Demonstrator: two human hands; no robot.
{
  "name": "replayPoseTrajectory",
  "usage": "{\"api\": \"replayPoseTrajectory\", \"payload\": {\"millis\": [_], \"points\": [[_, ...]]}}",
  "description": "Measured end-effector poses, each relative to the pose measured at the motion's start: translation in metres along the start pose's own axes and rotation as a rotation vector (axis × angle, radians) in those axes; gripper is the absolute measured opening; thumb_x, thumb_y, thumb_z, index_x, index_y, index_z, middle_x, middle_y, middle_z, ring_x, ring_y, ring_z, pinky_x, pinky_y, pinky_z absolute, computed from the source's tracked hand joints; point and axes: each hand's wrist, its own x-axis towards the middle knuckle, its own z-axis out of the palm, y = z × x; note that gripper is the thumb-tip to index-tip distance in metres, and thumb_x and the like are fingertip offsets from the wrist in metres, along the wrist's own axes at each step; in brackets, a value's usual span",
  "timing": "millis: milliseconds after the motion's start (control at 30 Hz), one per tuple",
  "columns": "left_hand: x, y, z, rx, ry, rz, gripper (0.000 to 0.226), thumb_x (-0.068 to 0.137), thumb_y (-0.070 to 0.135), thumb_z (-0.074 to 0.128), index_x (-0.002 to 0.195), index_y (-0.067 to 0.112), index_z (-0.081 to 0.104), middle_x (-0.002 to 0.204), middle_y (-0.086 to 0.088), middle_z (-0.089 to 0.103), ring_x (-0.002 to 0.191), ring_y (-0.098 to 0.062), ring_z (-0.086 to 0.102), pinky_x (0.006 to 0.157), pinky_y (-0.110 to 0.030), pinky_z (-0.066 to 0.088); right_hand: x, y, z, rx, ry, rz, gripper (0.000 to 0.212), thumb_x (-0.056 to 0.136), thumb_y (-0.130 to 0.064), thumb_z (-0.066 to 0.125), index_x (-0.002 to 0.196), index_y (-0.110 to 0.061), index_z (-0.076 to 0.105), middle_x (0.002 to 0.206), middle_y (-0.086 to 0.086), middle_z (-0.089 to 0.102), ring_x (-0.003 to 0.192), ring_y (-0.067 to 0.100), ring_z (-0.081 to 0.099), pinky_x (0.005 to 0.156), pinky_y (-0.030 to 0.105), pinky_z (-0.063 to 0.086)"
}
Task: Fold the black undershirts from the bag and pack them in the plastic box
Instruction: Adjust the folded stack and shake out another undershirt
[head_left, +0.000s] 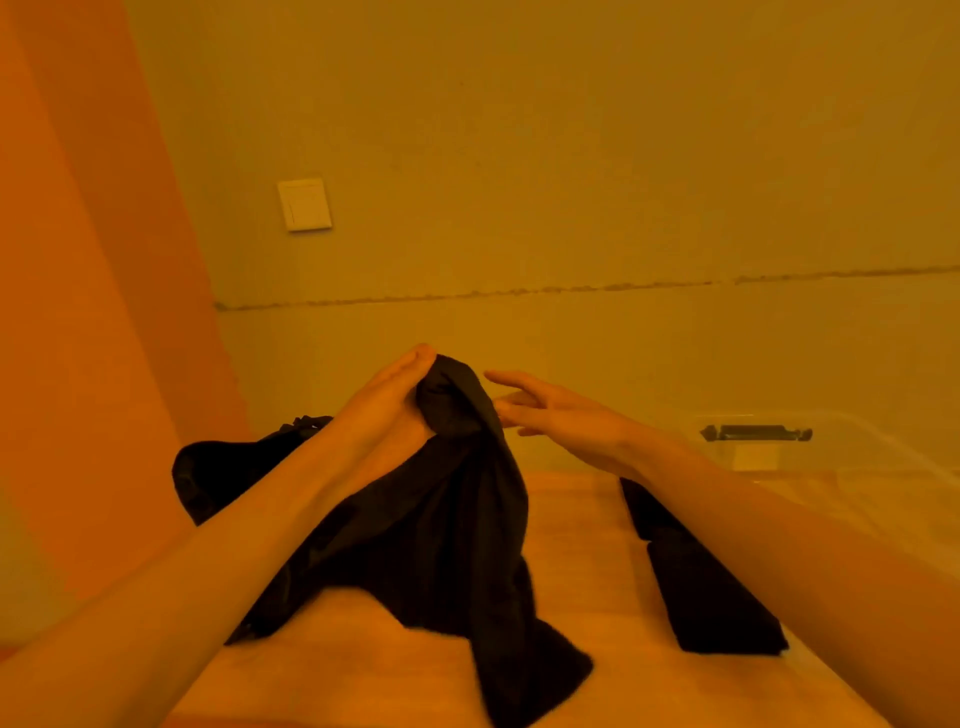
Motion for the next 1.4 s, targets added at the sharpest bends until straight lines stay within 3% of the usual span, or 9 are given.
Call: {"api": "replayPoseTrajectory", "payload": {"millis": [133, 333, 533, 667, 900, 1000, 1100, 1200, 1400], "points": [[0.002, 0.006, -0.005, -0.046, 0.04, 0.032, 0.019, 0.09, 0.022, 0.055, 0.085, 0.006, 0.063, 0.089, -0.013, 0.068, 0.089, -0.021, 0.069, 0.087, -0.035, 0.057, 0.003, -0.006, 0.006, -0.031, 0.064, -0.077, 0.012, 0.089, -0.021, 0.076, 0.1, -0.019, 0.076, 0.088, -0.004, 0.075, 0.088, 0.01, 0.069, 0.086, 0.038, 0.05], [-0.007, 0.012, -0.029, 0.057, -0.105, 0.17, 0.052, 0.047, 0.014, 0.09, 0.054, 0.021, 0.039, 0.071, 0.001, 0.035, 0.066, -0.01, 0.043, 0.062, -0.02, 0.044, -0.001, 0.003, 0.026, -0.09, -0.03, -0.058, 0.022, 0.09, -0.026, 0.075, 0.112, -0.024, 0.072, 0.098, -0.005, 0.074, 0.094, 0.01, 0.068, 0.083, 0.024, 0.048], [-0.013, 0.015, -0.039, 0.062, -0.119, 0.207, 0.044, 0.045, 0.0, 0.075, 0.05, 0.022, 0.037, 0.066, 0.002, 0.032, 0.06, -0.011, 0.037, 0.056, -0.021, 0.04, 0.008, 0.006, 0.04, -0.097, 0.106, -0.066, 0.028, 0.089, -0.025, 0.076, 0.108, -0.022, 0.057, 0.102, -0.006, 0.068, 0.093, 0.011, 0.064, 0.078, 0.029, 0.051], [-0.013, 0.017, -0.044, 0.112, -0.047, 0.228, 0.036, 0.055, -0.013, 0.039, 0.048, 0.022, 0.036, 0.065, 0.004, 0.037, 0.057, -0.011, 0.038, 0.054, -0.02, 0.039, 0.015, 0.01, 0.051, -0.225, 0.124, -0.104, 0.027, 0.091, -0.018, 0.073, 0.07, -0.011, 0.059, 0.059, 0.001, 0.054, 0.058, 0.003, 0.047, 0.063, 0.027, 0.037], [-0.021, 0.029, -0.081, 0.38, 0.139, 0.235, 0.039, 0.035, 0.001, 0.053, 0.053, 0.021, 0.026, 0.067, 0.001, 0.037, 0.06, -0.014, 0.033, 0.055, -0.025, 0.023, 0.012, -0.002, 0.018, -0.209, 0.303, -0.176, 0.007, 0.098, -0.007, 0.061, 0.092, -0.009, 0.064, 0.06, 0.0, 0.053, 0.049, 0.003, 0.044, 0.049, 0.017, 0.031], [-0.025, 0.025, -0.076, 0.849, 0.13, 0.234, 0.011, 0.061, 0.018, 0.058, 0.067, 0.017, 0.048, 0.064, 0.007, 0.047, 0.059, -0.01, 0.04, 0.058, -0.027, 0.028, 0.007, -0.013, 0.011, -0.124, 0.299, -0.188, 0.008, 0.099, -0.008, 0.058, 0.095, -0.012, 0.064, 0.059, 0.005, 0.05, 0.049, 0.008, 0.043, 0.045, 0.018, 0.029], [-0.027, 0.009, -0.052, 1.289, -0.037, 0.073, 0.045, 0.083, 0.064, 0.057, 0.113, 0.031, 0.064, 0.098, 0.013, 0.066, 0.086, -0.004, 0.063, 0.077, -0.026, 0.048, 0.002, -0.031, 0.007, -0.067, 0.224, -0.24, 0.007, 0.097, -0.015, 0.064, 0.093, -0.011, 0.068, 0.071, 0.011, 0.054, 0.063, 0.016, 0.048, 0.054, 0.023, 0.034], [-0.024, -0.023, -0.017, 0.992, -0.107, 0.027, 0.034, 0.098, 0.036, 0.064, 0.131, 0.028, 0.061, 0.126, -0.003, 0.069, 0.114, -0.013, 0.066, 0.095, -0.034, 0.054, 0.001, -0.042, 0.007, -0.263, 0.158, -0.321, 0.008, 0.093, -0.015, 0.07, 0.086, -0.011, 0.07, 0.061, -0.001, 0.048, 0.057, 0.007, 0.044, 0.055, 0.017, 0.033], [-0.018, -0.071, 0.016, 0.655, 0.212, 0.193, 0.026, 0.105, 0.01, 0.05, 0.112, 0.016, 0.073, 0.104, -0.004, 0.076, 0.097, -0.015, 0.071, 0.08, -0.027, 0.054, -0.019, -0.01, 0.0, -0.43, 0.32, -0.31, 0.015, 0.086, -0.024, 0.079, 0.079, -0.02, 0.066, 0.053, -0.011, 0.05, 0.053, 0.004, 0.049, 0.055, 0.022, 0.035]]}}
